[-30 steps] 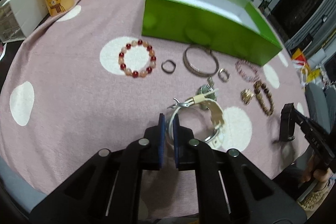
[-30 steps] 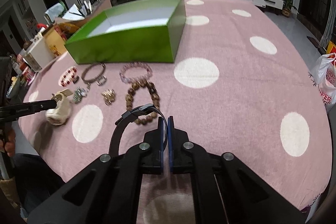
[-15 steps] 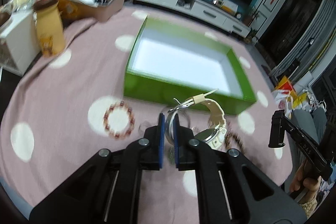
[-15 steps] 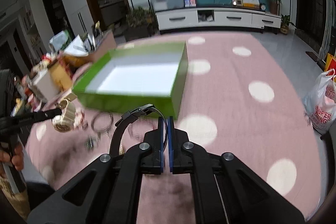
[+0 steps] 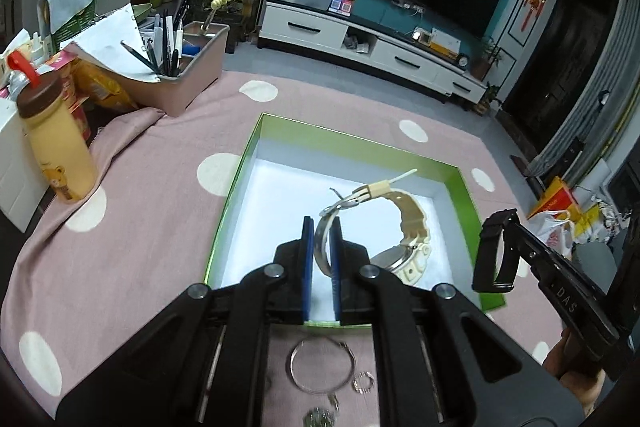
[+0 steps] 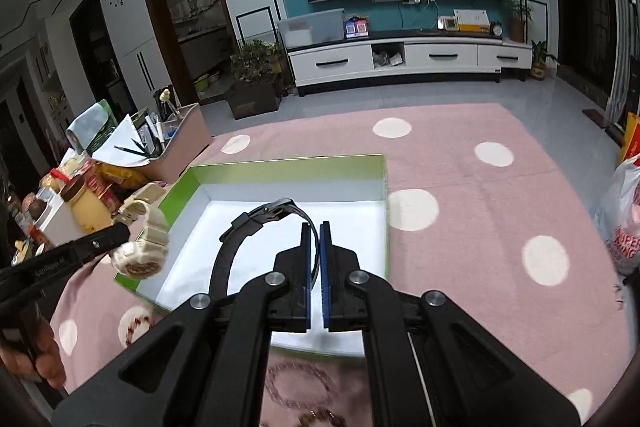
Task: Organize jewelry
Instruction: 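Carry both watches into the green box and open both tools, then grasp the green jade pendant with the left tool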
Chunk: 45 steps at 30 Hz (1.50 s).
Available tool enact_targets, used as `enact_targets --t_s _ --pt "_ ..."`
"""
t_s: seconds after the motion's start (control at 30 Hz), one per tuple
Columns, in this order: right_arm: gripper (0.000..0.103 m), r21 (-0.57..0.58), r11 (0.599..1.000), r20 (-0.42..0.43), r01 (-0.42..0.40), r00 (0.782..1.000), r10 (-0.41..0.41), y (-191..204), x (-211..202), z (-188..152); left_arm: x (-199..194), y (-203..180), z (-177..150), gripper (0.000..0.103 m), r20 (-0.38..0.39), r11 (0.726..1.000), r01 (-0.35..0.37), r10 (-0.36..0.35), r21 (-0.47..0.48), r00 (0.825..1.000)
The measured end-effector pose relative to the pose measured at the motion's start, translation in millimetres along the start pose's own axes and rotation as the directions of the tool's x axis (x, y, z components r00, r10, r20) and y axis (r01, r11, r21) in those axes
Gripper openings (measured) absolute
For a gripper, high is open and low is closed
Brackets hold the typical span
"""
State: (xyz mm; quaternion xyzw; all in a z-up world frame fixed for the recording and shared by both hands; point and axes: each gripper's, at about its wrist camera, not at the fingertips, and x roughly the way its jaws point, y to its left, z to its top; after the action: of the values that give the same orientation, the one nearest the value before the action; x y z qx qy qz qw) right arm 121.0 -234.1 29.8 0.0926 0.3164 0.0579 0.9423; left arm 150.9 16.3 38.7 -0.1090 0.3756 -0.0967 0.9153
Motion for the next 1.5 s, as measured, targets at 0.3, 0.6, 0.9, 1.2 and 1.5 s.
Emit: enact_targets --t_s 0.3,0.6,0.9,1.2,1.5 --pt "0.003 0.005 0.999 -0.028 0.033 0.999 -0.033 11.4 40.5 1.0 46.4 -13.8 0.2 0.008 -0.046 0.997 -0.063 0.065 0.04 0.997" --pt "0.035 0.021 0.997 -0.058 0.069 0.996 -0.068 8.1 48.6 -2.9 56.9 -17.8 -2.0 0.02 -0.061 0.995 -0.086 0.089 0.048 0.994" --pt "0.049 0.084 0.996 0.008 0.026 1.0 -0.027 -15.4 9.6 6.2 19.8 -11.8 6.0 0.071 0.012 0.996 -0.078 0.078 0.036 0.997" --pt "0.059 0.127 0.991 0.023 0.036 0.999 -0.04 -38.8 -26.3 -8.8 -21.4 15.2 3.8 0.087 0.063 0.994 -0.109 0.108 0.011 0.992" --pt "0.059 0.09 0.994 -0.006 0.066 0.998 -0.066 -41.3 -39.3 -28.6 -48.8 51.3 -16.1 0.087 0.059 0.988 -0.15 0.151 -0.022 0.987"
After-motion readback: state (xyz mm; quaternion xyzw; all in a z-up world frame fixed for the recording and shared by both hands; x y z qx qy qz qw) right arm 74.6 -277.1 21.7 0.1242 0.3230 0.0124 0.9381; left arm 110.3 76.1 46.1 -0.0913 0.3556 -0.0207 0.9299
